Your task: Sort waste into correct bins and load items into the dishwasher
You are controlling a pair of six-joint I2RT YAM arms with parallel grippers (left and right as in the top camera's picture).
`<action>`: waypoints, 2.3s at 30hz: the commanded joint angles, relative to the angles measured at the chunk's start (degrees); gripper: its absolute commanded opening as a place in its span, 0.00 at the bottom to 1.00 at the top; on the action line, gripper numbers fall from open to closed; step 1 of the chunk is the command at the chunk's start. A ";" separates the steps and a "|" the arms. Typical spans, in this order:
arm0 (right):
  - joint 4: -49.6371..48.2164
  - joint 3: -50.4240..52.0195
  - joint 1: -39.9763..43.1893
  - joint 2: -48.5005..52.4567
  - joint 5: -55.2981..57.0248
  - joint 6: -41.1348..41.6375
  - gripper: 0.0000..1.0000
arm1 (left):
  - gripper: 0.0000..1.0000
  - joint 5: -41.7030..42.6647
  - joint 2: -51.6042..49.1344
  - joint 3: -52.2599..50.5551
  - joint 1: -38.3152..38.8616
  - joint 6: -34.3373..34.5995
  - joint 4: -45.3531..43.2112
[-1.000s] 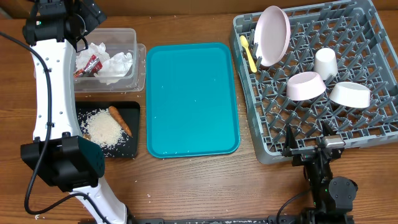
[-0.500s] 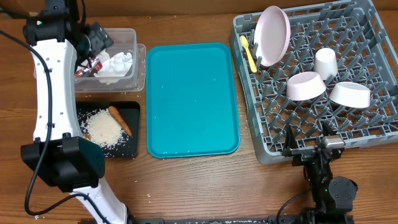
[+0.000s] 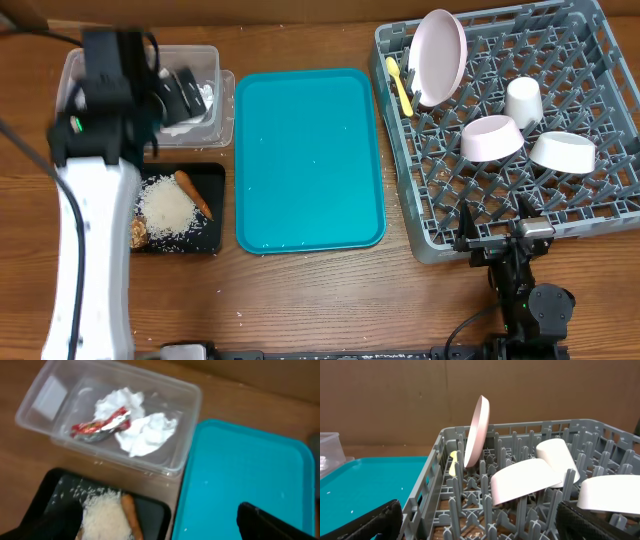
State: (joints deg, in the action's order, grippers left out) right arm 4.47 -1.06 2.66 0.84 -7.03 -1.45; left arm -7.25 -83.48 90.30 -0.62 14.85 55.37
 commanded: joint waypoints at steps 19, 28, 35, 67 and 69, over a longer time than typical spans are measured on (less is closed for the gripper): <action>-0.28 0.61 0.42 -0.68 0.55 0.42 1.00 | 1.00 10.95 59.21 -73.77 0.17 -12.04 -54.71; -0.28 0.61 0.42 -0.68 0.55 0.39 1.00 | 1.00 9.31 75.34 -82.12 0.02 -12.07 -55.87; -0.28 0.61 0.42 -0.68 0.55 0.39 1.00 | 1.00 9.68 81.59 -90.12 -1.11 -10.08 -61.96; -0.28 0.61 0.42 -0.68 0.55 0.39 1.00 | 1.00 8.31 83.23 -90.01 -1.22 -10.36 -50.93; -0.28 0.61 0.42 -0.68 0.55 0.39 1.00 | 1.00 8.31 83.23 -90.03 -1.22 -10.36 -50.93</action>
State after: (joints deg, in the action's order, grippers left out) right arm 4.49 -1.06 2.66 0.73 -7.03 -1.48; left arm 1.50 -0.84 0.49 -1.28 4.27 4.32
